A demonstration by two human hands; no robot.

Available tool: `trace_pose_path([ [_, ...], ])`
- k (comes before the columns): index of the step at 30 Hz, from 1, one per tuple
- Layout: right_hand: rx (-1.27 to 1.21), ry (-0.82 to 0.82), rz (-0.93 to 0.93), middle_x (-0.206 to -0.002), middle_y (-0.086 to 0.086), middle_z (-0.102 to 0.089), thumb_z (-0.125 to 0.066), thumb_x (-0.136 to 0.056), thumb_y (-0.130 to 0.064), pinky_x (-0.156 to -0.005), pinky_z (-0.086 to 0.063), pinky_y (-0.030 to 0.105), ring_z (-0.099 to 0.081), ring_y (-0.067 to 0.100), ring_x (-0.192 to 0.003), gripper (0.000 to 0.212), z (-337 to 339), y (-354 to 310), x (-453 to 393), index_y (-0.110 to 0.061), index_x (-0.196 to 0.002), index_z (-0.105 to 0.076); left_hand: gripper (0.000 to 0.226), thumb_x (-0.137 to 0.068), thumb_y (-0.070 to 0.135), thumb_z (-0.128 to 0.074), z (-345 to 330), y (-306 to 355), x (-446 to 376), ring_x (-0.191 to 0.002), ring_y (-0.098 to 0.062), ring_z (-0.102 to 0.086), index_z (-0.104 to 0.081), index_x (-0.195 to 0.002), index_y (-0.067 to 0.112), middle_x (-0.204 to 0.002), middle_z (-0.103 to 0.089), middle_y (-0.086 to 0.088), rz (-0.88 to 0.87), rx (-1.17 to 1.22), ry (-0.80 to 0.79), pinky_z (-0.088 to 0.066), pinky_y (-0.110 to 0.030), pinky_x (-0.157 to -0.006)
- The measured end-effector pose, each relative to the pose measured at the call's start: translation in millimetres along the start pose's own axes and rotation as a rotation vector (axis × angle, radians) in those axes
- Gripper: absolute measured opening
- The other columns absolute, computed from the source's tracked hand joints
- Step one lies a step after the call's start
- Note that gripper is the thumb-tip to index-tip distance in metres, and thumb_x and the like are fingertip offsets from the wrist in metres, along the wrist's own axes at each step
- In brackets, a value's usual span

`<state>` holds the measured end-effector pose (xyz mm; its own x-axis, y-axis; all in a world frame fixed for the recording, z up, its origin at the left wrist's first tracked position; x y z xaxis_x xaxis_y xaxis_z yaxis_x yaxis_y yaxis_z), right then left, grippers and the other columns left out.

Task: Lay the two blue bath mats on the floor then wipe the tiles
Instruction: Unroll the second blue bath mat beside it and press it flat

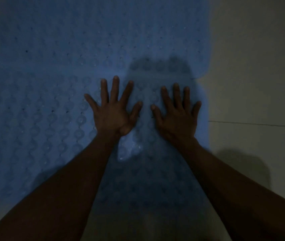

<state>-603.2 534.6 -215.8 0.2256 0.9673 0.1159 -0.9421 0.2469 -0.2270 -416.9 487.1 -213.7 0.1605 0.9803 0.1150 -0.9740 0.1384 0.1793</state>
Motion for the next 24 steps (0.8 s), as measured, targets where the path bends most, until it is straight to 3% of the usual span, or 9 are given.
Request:
trace_pose_path([
  [5, -0.083, -0.156, -0.085, -0.169, -0.002, 0.003, -0.025, -0.104, -0.056, -0.122, 0.002, 0.06, 0.012, 0.027, -0.155, 0.062, 14, -16, 13, -0.036, -0.16, -0.008, 0.065, -0.1, 0.066, -0.022, 11, 5, 14, -0.154, -0.029, 0.006, -0.012, -0.158, 0.04, -0.169, -0.001, 0.003, 0.059, 0.072, -0.094, 0.002, -0.068, -0.117],
  [9, -0.151, -0.37, -0.115, -0.169, 0.004, -0.008, -0.028, -0.105, -0.05, -0.121, -0.012, 0.061, 0.0, 0.028, -0.155, 0.059, 65, -25, 36, -0.03, -0.16, -0.016, 0.065, -0.101, 0.062, -0.021, 63, 17, 44, -0.154, -0.028, -0.001, -0.012, -0.159, 0.035, -0.168, -0.004, -0.001, 0.15, 0.179, -0.248, -0.002, -0.064, -0.119],
  [14, -0.257, -0.481, -0.192, -0.168, 0.007, -0.011, -0.03, -0.105, -0.049, -0.12, -0.018, 0.058, -0.007, 0.029, -0.155, 0.059, 165, -47, 79, -0.028, -0.159, -0.018, 0.065, -0.101, 0.062, -0.02, 168, 38, 87, -0.154, -0.028, -0.005, -0.012, -0.159, 0.034, -0.168, -0.005, -0.002, 0.179, 0.233, -0.319, -0.002, -0.063, -0.12],
  [24, -0.403, -0.409, -0.273, -0.159, 0.016, -0.034, -0.047, -0.103, -0.038, -0.118, -0.026, 0.039, -0.032, 0.031, -0.146, 0.061, 470, -118, 109, -0.015, -0.156, -0.029, 0.067, -0.101, 0.062, -0.021, 483, 89, 128, -0.153, -0.029, -0.011, -0.01, -0.16, 0.031, -0.168, -0.005, -0.007, 0.157, 0.294, -0.354, -0.004, -0.061, -0.121],
])
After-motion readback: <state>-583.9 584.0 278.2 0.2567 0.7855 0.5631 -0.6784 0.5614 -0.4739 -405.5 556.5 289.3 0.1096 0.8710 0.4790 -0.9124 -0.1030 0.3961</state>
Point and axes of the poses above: each hand's wrist, its own x-axis away from the middle knuckle, its own z-axis out of the back of the hand, y = z × x, the point moved 4 cm from there along -x, towards the middle knuckle
